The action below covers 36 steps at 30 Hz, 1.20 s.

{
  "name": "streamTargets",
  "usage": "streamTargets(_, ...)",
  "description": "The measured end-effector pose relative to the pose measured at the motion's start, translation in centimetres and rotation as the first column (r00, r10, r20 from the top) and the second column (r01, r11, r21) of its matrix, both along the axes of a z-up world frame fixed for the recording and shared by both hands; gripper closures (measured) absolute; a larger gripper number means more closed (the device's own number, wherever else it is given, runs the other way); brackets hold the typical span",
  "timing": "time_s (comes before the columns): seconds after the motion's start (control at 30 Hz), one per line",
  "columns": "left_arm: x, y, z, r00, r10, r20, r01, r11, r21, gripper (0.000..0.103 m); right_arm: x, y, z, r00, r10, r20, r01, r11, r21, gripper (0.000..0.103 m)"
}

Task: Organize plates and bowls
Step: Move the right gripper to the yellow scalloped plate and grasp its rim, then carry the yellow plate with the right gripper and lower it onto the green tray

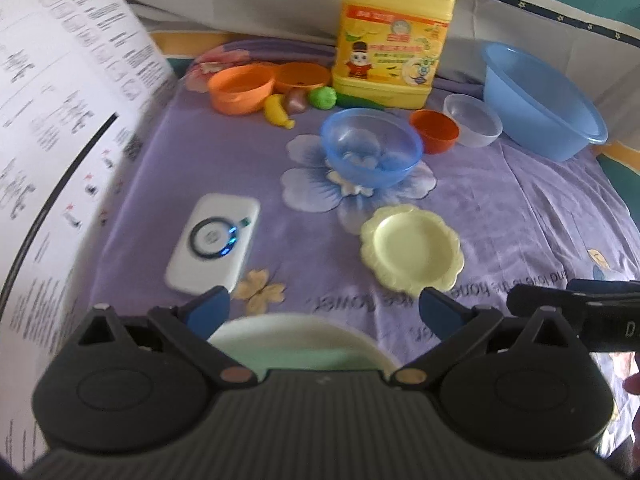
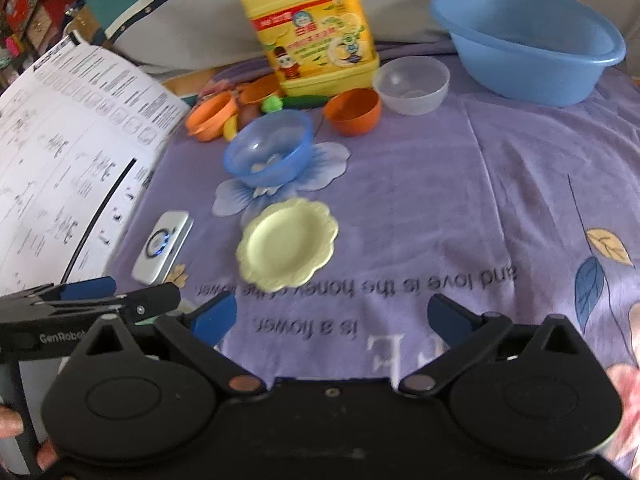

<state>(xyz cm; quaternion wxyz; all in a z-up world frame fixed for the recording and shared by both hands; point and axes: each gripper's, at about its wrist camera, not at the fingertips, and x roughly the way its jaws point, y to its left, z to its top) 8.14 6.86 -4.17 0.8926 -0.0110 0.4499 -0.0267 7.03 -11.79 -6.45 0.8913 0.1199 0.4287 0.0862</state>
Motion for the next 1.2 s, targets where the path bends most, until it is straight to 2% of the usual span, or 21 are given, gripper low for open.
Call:
streamTargets(0.07, 1.0, -0.7, -0.4, 1.000, -0.016, -0.003, 0.016, 1.000, -0.001, 0.000, 0.9, -0.4, -0.1, 1.000, -0.013, 0.007, 0.013, 1.000, 0.002, 0.000)
streamTargets(0.23, 3.4, -1.9, -1.7, 0.999, -0.031, -0.027, 0.031, 0.999, 0.017, 0.002, 3.3, -0.8, -0.6, 1.000, -0.020, -0.005, 0.020, 0.999, 0.036, 0.014)
streamTargets(0.4, 5.1, -2.7, -2.6, 0.997, -0.055, -0.051, 0.054, 0.998, -0.010, 0.013, 5.7, 0.0, -1.6, 1.000, -0.008, -0.020, 0.009, 0.997, 0.074, 0.028)
streamTargets(0.5, 5.7, -3.2, -3.3, 0.996, -0.065, -0.066, 0.065, 0.998, -0.007, 0.020, 6.7, 0.6, -2.4, 0.999, 0.005, -0.035, -0.003, 0.998, 0.069, 0.038)
streamTargets(0.67, 6.4, -3.5, -4.5, 0.992, -0.085, -0.094, 0.081, 0.996, -0.039, 0.033, 7.5, 1.3, -3.4, 0.999, 0.022, -0.048, -0.018, 0.997, 0.069, 0.050)
streamTargets(0.73, 6.5, -3.7, -4.9, 0.990, -0.096, -0.102, 0.091, 0.995, -0.051, 0.041, 7.6, 1.5, -3.7, 0.998, 0.029, -0.056, -0.025, 0.997, 0.074, 0.061)
streamTargets(0.8, 6.5, -3.9, -5.0, 0.990, -0.106, -0.089, 0.102, 0.994, -0.047, 0.046, 7.7, 1.6, -3.9, 0.998, 0.032, -0.046, -0.028, 0.997, 0.071, 0.063)
streamTargets(0.87, 6.6, -4.2, -5.0, 0.989, -0.124, -0.082, 0.120, 0.991, -0.055, 0.057, 7.9, 1.7, -4.0, 0.998, 0.036, -0.043, -0.033, 0.997, 0.076, 0.067)
streamTargets(0.93, 6.6, -4.4, -5.0, 0.987, -0.136, -0.082, 0.130, 0.989, -0.067, 0.058, 8.1, 1.8, -4.1, 0.999, 0.038, -0.039, -0.035, 0.997, 0.073, 0.070)
streamTargets(1.2, 6.6, -4.9, -5.0, 0.989, -0.133, -0.069, 0.131, 0.991, -0.035, 0.058, 8.0, 2.8, -3.9, 0.999, 0.025, -0.021, -0.024, 0.999, 0.030, 0.072)
